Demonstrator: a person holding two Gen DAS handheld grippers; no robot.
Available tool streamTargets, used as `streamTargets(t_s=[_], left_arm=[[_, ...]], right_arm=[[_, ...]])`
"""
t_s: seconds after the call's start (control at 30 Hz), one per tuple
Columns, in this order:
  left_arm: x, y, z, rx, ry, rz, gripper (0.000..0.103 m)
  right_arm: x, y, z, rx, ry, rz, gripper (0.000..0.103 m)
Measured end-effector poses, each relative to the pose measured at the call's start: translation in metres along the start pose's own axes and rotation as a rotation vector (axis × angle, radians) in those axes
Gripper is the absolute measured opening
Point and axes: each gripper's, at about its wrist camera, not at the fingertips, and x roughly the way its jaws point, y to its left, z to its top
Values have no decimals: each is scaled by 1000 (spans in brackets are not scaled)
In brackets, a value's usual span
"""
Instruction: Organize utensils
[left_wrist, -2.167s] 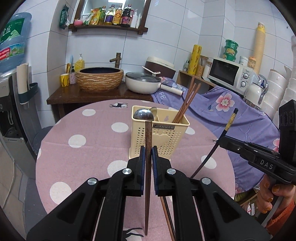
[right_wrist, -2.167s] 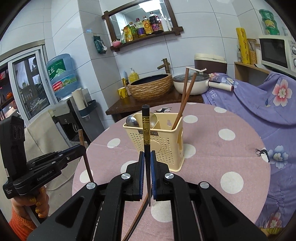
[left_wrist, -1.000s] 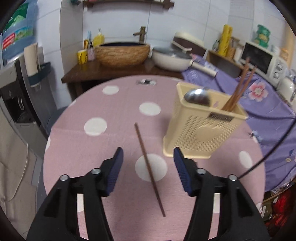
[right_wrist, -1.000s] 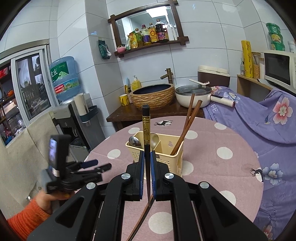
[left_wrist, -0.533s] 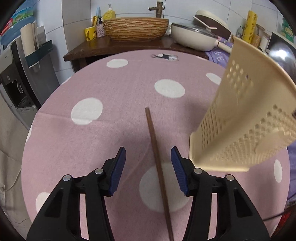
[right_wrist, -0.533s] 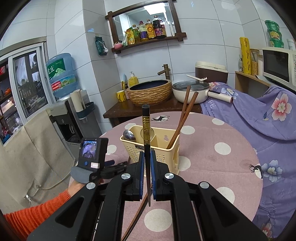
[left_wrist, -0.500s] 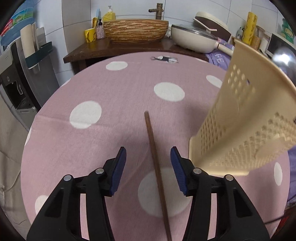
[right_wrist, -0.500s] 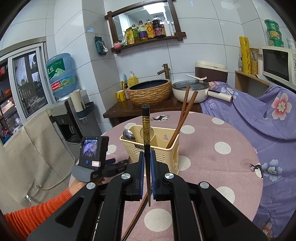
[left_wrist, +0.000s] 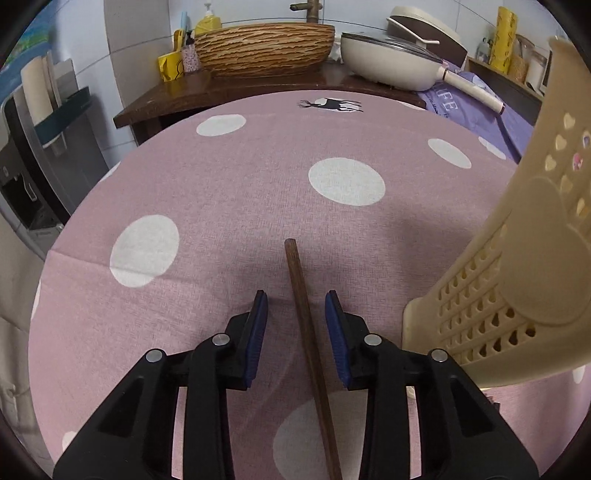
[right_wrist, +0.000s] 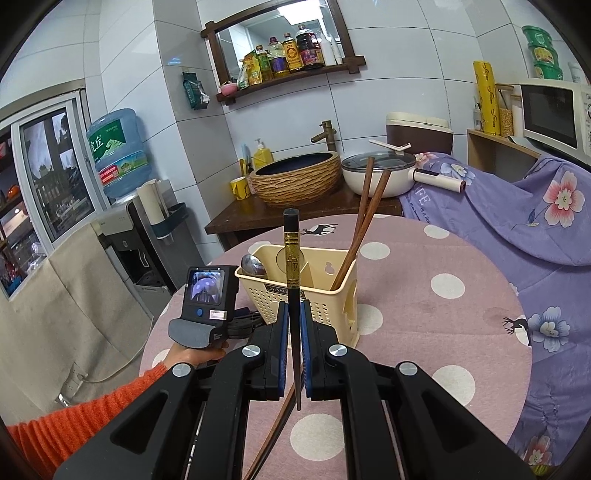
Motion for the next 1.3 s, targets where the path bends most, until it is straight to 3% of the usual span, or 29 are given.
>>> streamTargets(t_s=[0.1,0.23,0.5,0.67,0.97,1.3], left_arm=[[2,0,1,17,-11,-6,29],[1,-1,2,37,-5,-13,9],[-14,4,-9,22,-25,-32,7],[-62,10,-15,-4,-119,-104,7],[-187,17,-27,21,-341,-230,7],[-236,17,-45,44,-397,-261,7]], right_arm=[[1,0,0,6,2,0,7],[4,0,-1,17,12,-4,7],[2,1,-2,17,8,-5,7],[1,2,-1,18,7,-4,7],[-10,12,0,4,-13,14,7],[-19,32,2,-41,-33,33,7]])
